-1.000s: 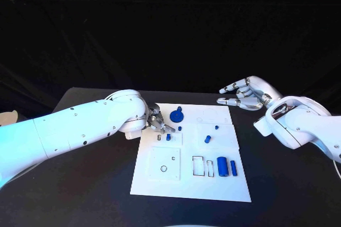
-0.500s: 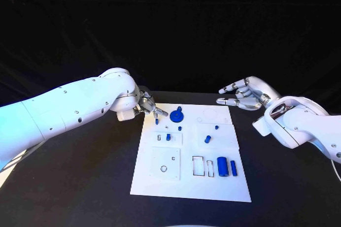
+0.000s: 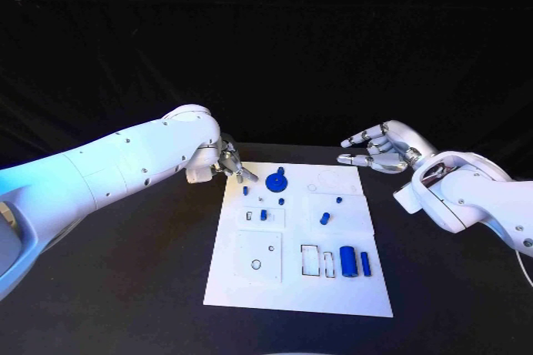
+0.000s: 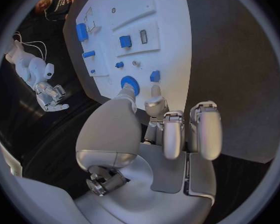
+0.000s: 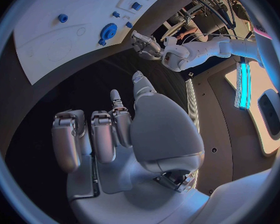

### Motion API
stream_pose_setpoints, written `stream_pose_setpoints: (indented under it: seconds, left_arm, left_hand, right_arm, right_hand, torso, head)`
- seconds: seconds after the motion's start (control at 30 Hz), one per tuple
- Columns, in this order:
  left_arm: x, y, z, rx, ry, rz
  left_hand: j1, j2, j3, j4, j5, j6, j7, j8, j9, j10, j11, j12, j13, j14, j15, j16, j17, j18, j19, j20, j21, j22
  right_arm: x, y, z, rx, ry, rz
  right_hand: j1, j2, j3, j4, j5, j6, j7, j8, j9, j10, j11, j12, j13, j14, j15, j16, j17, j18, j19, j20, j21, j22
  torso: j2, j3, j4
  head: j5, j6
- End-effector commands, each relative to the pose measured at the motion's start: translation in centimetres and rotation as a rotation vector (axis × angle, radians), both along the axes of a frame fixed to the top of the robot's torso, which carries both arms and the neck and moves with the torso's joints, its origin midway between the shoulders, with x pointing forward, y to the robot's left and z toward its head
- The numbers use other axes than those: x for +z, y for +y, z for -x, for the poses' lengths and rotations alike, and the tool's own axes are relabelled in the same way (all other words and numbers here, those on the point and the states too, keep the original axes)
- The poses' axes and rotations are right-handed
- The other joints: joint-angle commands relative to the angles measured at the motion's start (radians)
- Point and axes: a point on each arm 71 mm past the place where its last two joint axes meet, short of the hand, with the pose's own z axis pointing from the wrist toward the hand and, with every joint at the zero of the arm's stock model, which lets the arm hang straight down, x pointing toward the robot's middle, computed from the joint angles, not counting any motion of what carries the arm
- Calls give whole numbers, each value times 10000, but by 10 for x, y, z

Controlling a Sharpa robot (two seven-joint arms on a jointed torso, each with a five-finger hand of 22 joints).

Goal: Assemble the parts on the task board

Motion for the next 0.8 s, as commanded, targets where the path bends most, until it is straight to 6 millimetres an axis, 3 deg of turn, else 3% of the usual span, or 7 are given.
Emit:
stream_pose_setpoints:
  seconds: [0.03,0.8]
  left_arm:
    - [-2,-3,-2,-369,-5,-296]
    - [-18,-8,-4,-361,545,-730]
  left_hand:
    - [95,39,-84,4,33,103,9,37,-19,80,20,44,12,1071,44,31,2633,37,520,63,70,1173]
    - [531,364,-83,-73,185,295,-86,237,-35,170,-67,200,85,1071,-32,31,2633,27,543,-6,99,1230]
  right_arm:
    - [-1,2,0,181,25,27]
    - [-1,3,0,205,35,15]
  right_hand:
    - [-36,70,-57,-3,39,37,-11,34,7,219,-67,-58,1637,949,-40,-55,2229,11,709,-21,-44,2012]
    - [-30,95,-67,1,55,40,-12,33,6,222,-69,-51,1639,951,-40,-51,2237,11,710,-22,-43,2014]
  torso:
    - [-1,6,-16]
    - [-19,16,-11]
  head:
    - [15,-12]
    - [38,-71]
